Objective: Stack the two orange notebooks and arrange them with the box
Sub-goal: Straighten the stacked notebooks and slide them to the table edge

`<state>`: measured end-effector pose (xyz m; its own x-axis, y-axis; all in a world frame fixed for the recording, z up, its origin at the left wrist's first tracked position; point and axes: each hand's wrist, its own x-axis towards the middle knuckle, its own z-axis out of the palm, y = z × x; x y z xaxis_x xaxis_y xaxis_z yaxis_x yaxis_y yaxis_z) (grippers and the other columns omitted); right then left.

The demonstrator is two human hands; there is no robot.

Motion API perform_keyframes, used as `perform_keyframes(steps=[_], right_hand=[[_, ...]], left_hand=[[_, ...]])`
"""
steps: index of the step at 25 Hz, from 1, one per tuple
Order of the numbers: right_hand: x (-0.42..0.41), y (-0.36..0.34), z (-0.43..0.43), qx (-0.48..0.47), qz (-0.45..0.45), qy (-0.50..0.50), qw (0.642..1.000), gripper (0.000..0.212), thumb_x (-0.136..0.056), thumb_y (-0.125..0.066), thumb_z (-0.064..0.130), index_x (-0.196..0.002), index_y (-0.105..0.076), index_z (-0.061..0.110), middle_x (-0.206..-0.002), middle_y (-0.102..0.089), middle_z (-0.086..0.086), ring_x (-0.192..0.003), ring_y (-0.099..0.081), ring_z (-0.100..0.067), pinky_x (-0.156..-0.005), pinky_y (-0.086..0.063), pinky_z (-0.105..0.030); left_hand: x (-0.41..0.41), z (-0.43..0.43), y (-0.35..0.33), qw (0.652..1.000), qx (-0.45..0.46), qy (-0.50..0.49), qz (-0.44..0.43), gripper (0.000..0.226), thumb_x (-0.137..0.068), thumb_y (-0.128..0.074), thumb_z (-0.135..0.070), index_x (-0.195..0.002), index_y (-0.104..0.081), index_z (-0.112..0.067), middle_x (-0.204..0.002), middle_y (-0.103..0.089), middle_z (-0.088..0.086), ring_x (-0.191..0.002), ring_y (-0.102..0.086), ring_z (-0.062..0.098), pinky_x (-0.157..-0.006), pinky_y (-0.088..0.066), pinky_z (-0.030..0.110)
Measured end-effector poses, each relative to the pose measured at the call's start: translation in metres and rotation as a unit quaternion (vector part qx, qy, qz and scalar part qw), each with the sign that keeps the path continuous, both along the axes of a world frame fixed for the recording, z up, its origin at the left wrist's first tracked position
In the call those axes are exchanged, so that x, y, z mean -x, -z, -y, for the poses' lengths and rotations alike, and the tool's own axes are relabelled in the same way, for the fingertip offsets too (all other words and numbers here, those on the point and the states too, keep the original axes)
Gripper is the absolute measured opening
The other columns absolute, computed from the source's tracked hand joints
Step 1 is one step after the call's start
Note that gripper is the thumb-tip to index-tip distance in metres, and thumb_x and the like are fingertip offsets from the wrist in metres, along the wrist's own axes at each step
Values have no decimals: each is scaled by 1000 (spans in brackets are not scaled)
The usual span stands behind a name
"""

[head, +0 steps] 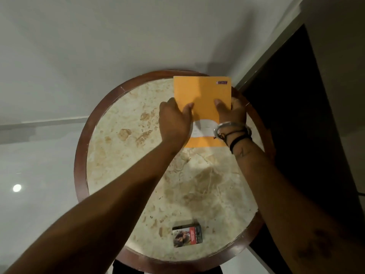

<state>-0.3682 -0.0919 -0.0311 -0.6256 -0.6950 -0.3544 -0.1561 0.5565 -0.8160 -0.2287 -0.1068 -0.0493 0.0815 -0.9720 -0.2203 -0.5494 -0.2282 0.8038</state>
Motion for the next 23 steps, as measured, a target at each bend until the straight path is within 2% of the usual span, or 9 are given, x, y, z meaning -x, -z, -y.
perform_keyframes(steps=[2,4,8,10,15,17,20,22,23], right_hand=[[20,7,20,-53,-12,-7,999,34,-88,-66,33,-114,-64,11,-112,-68,-8,-89,-61,-24,-70,-44,-29],[34,17,30,-93,-9,-12,996,37,-86,-67,35,-116,-64,13,-105,-66,-2,-84,-54,-19,-71,-40,-30],[52,36,36,-134,-17,-8,991,41,-83,-70,34,-117,-61,12,-112,-67,-5,-93,-59,-24,-77,-45,-37],[55,45,40,-143,-25,-12,989,39,-83,-71,32,-115,-62,12,-118,-68,-8,-104,-64,-30,-82,-50,-40],[54,58,34,-187,-153,-19,970,48,-81,-71,38,-119,-58,13,-135,-48,-12,-122,-50,-36,-95,-48,-52],[56,56,22,-137,-175,-5,975,44,-80,-71,36,-117,-61,13,-136,-44,-13,-123,-46,-36,-98,-47,-52],[45,44,-22,-20,-231,-21,972,42,-82,-65,38,-107,-66,5,-124,-53,-23,-115,-50,-39,-95,-47,-50],[18,38,-72,38,-267,-113,956,44,-80,-64,42,-100,-69,2,-110,-60,-25,-106,-54,-35,-92,-47,-44],[-1,34,-101,46,-259,-181,948,44,-79,-67,43,-98,-69,4,-108,-62,-22,-104,-55,-32,-92,-48,-41]], left_hand=[[22,27,-1,997,-74,-35,-16,42,-92,-74,-38,-79,-55,-3,-80,-61,14,-76,-56,29,-56,-28,31],[35,43,0,992,-115,-51,-24,43,-89,-78,-37,-78,-48,-7,-74,-53,4,-76,-53,25,-53,-31,29],[53,41,10,987,-151,-48,-3,36,-92,-75,-34,-85,-49,-11,-109,-64,12,-94,-62,30,-72,-44,34],[56,38,17,987,-155,-49,14,34,-93,-74,-36,-99,-55,-8,-123,-63,14,-107,-63,34,-81,-50,38],[58,31,20,985,-130,-5,111,45,-97,-67,-46,-116,-63,-6,-128,-59,14,-118,-59,36,-91,-50,44],[51,21,13,984,-91,3,151,54,-98,-58,-57,-118,-64,-7,-126,-58,14,-115,-59,36,-86,-47,44],[6,-10,5,967,52,44,245,66,-98,-51,-65,-118,-68,-5,-120,-64,18,-108,-62,40,-80,-44,42],[-44,-39,13,934,109,120,317,75,-96,-48,-69,-137,-61,-8,-141,-57,22,-129,-56,41,-101,-43,50],[-75,-54,21,921,89,163,344,84,-95,-44,-73,-151,-48,-11,-157,-42,24,-145,-42,42,-114,-32,58]])
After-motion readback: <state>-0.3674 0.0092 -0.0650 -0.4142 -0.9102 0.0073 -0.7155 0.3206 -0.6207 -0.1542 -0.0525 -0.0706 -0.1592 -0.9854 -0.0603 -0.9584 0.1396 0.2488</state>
